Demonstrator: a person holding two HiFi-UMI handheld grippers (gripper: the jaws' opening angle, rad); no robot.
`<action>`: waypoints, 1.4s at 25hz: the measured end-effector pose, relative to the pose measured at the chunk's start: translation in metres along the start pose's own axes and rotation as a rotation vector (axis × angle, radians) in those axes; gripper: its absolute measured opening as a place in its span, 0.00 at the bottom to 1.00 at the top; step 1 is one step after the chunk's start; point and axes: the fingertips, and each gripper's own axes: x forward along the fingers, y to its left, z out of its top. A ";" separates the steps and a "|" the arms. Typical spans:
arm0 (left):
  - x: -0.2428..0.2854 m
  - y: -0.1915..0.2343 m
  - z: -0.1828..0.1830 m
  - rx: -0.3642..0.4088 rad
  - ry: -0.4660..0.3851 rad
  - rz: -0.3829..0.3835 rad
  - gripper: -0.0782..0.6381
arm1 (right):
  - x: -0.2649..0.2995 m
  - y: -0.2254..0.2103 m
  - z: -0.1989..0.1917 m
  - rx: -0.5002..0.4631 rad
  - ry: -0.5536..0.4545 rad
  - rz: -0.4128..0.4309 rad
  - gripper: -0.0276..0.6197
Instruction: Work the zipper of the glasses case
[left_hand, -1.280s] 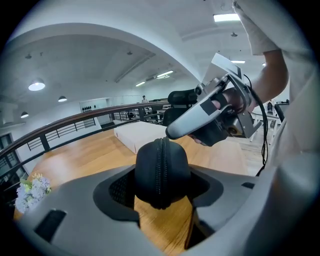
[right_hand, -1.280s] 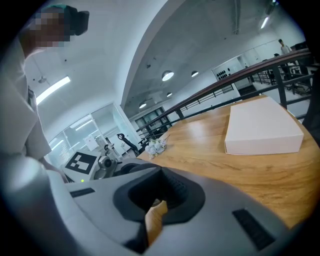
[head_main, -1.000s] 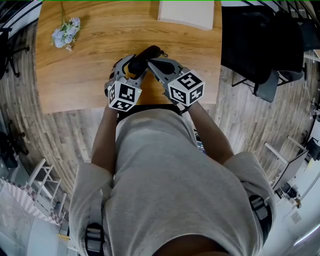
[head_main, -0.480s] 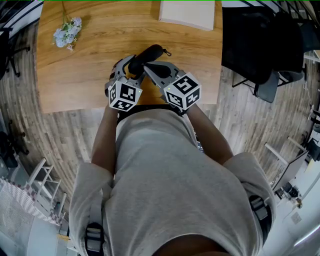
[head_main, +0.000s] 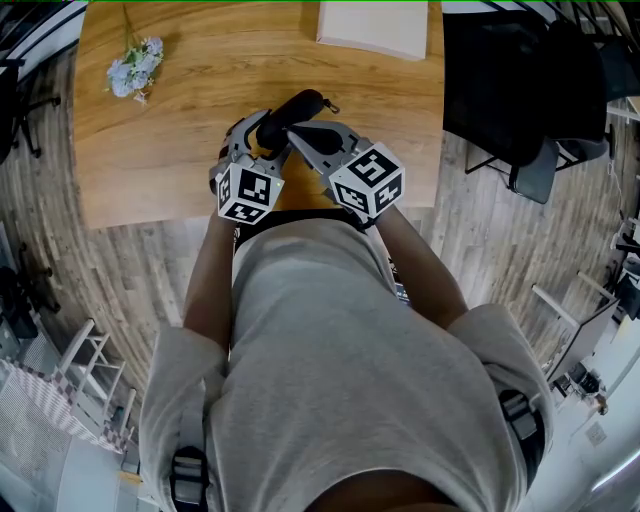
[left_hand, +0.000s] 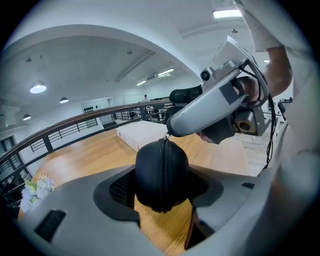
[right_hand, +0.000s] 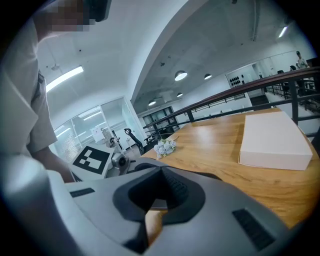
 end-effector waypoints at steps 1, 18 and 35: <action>-0.002 0.000 0.002 0.003 -0.007 -0.002 0.49 | -0.002 -0.004 0.002 0.013 -0.011 -0.006 0.08; -0.014 0.006 0.019 0.003 -0.030 0.031 0.49 | -0.007 -0.024 0.010 0.081 -0.037 -0.038 0.08; -0.008 0.010 0.022 0.017 0.005 0.046 0.48 | -0.012 -0.003 0.026 -0.056 -0.043 -0.033 0.08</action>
